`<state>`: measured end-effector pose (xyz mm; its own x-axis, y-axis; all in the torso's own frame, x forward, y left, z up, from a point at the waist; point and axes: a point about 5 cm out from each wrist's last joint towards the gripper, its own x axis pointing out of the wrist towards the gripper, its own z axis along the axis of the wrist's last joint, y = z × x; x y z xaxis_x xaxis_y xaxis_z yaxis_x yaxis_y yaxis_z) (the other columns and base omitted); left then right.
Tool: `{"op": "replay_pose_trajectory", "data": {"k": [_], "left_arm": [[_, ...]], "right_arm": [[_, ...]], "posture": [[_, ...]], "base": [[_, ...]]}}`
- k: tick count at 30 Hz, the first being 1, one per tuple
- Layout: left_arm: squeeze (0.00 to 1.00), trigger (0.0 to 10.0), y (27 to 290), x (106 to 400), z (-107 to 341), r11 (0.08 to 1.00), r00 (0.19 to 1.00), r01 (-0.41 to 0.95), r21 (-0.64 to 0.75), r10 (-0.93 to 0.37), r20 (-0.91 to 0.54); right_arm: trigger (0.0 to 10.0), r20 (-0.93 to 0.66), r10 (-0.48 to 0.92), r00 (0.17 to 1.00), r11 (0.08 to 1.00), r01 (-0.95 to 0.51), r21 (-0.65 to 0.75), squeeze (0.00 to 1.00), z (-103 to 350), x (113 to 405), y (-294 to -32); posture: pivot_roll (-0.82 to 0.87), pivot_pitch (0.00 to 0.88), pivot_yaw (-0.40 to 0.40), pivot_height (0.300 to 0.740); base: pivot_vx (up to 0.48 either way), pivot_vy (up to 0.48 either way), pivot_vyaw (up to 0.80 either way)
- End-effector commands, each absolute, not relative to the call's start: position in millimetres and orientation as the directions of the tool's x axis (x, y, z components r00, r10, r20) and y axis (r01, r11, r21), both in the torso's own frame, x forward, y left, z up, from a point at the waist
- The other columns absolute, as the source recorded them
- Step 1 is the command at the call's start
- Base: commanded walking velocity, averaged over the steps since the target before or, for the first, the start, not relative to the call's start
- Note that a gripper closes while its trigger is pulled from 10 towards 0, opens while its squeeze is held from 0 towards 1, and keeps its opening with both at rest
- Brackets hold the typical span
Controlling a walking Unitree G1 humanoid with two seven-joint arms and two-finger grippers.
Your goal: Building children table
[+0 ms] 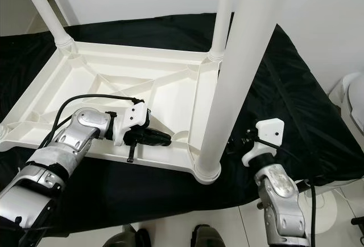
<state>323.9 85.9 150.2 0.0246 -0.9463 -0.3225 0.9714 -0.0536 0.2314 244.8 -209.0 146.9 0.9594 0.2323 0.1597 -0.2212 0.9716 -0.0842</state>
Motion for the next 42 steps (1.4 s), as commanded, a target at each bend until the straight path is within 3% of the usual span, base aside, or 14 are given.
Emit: {"op": "replay_pose_trajectory", "data": {"k": [1, 2, 6, 7, 10, 11, 15, 28, 30, 32, 34, 35, 36, 42], "left_arm": [[0.05, 10.0, 99, 342, 162, 0.347, 0.402, 0.892, 0.291, -0.902, -0.158], [1.00, 10.0, 103, 338, 171, 0.327, 0.363, 0.911, 0.252, -0.925, -0.110], [1.00, 10.0, 106, 337, 176, 0.333, 0.367, 0.907, 0.258, -0.925, -0.095], [0.00, 10.0, 111, 333, 183, 0.326, 0.363, 0.903, 0.278, -0.927, -0.092], [0.00, 10.0, 113, 331, 185, 0.321, 0.359, 0.904, 0.281, -0.929, -0.094], [0.00, 10.0, 115, 326, 186, 0.302, 0.341, 0.910, 0.283, -0.935, -0.098], [0.00, 10.0, 122, 313, 188, 0.253, 0.298, 0.922, 0.293, -0.947, -0.118], [0.00, 10.0, 132, 295, 186, 0.317, 0.365, 0.896, 0.310, -0.925, -0.109], [0.00, 10.0, 130, 291, 184, 0.327, 0.373, 0.894, 0.305, -0.922, -0.103], [0.00, 10.0, 124, 280, 182, 0.321, 0.364, 0.900, 0.294, -0.926, -0.101], [0.00, 10.0, 124, 280, 182, 0.321, 0.364, 0.900, 0.294, -0.926, -0.101], [0.02, 10.0, 122, 275, 181, 0.291, 0.323, 0.926, 0.241, -0.941, -0.105], [1.00, 10.0, 122, 269, 181, 0.255, 0.282, 0.945, 0.204, -0.953, -0.115], [1.00, 10.0, 124, 260, 180, 0.197, 0.221, 0.967, 0.164, -0.965, -0.143]], "right_arm": [[10.0, 0.153, 0.238, 0.959, 0.971, -0.230, -0.064, 0.79, 147, 240, -213], [10.0, 0.150, 0.244, 0.958, 0.970, -0.240, -0.043, 1.00, 149, 238, -218], [10.0, 0.152, 0.247, 0.957, 0.969, -0.242, -0.051, 1.00, 150, 237, -220], [10.0, 0.142, 0.298, 0.944, 0.954, -0.291, -0.069, 0.55, 154, 234, -222], [10.0, 0.133, 0.324, 0.937, 0.946, -0.316, -0.076, 0.55, 155, 232, -222], [10.0, 0.117, 0.363, 0.924, 0.931, -0.355, -0.083, 0.00, 156, 231, -225], [10.0, 0.075, 0.471, 0.879, 0.880, -0.463, -0.101, 0.00, 164, 225, -238], [10.0, -0.101, 0.646, 0.757, 0.749, -0.653, -0.106, 0.00, 165, 202, -252], [10.0, -0.121, 0.683, 0.720, 0.715, -0.694, -0.092, 0.00, 165, 199, -249], [10.0, -0.157, 0.758, 0.633, 0.632, -0.773, -0.060, 0.00, 166, 194, -243], [10.0, -0.157, 0.758, 0.633, 0.632, -0.773, -0.060, 0.00, 166, 194, -243], [10.0, -0.175, 0.791, 0.586, 0.588, -0.807, -0.045, 0.00, 168, 192, -241], [10.0, -0.184, 0.817, 0.547, 0.551, -0.834, -0.032, 0.00, 170, 191, -239], [10.0, -0.198, 0.857, 0.475, 0.482, -0.876, -0.015, 0.00, 174, 188, -235]], "posture": [[-0.15, 0.149, 0.086, 0.740], [-0.15, 0.148, 0.085, 0.740], [-0.15, 0.145, 0.083, 0.740], [-0.15, 0.141, 0.084, 0.740], [-0.15, 0.141, 0.084, 0.740], [-0.16, 0.137, 0.087, 0.740], [-0.16, 0.130, 0.086, 0.740], [-0.16, 0.113, 0.073, 0.740], [-0.16, 0.111, 0.072, 0.740], [-0.16, 0.108, 0.072, 0.740], [-0.16, 0.108, 0.072, 0.740], [-0.16, 0.108, 0.072, 0.740], [-0.15, 0.108, 0.069, 0.740], [-0.15, 0.107, 0.070, 0.740]], "base": [[0.000, 0.000, 0.00], [0.000, 0.000, 0.00], [0.000, 0.000, 0.00], [0.000, 0.000, 0.00], [0.000, 0.000, 0.00], [0.000, 0.000, 0.00], [0.000, 0.000, 0.00], [0.000, 0.000, 0.00], [0.000, 0.000, 0.00], [0.000, 0.000, 0.00], [0.000, 0.000, 0.00], [0.000, 0.000, 0.00], [0.000, 0.000, 0.00], [0.000, 0.000, 0.00]]}}
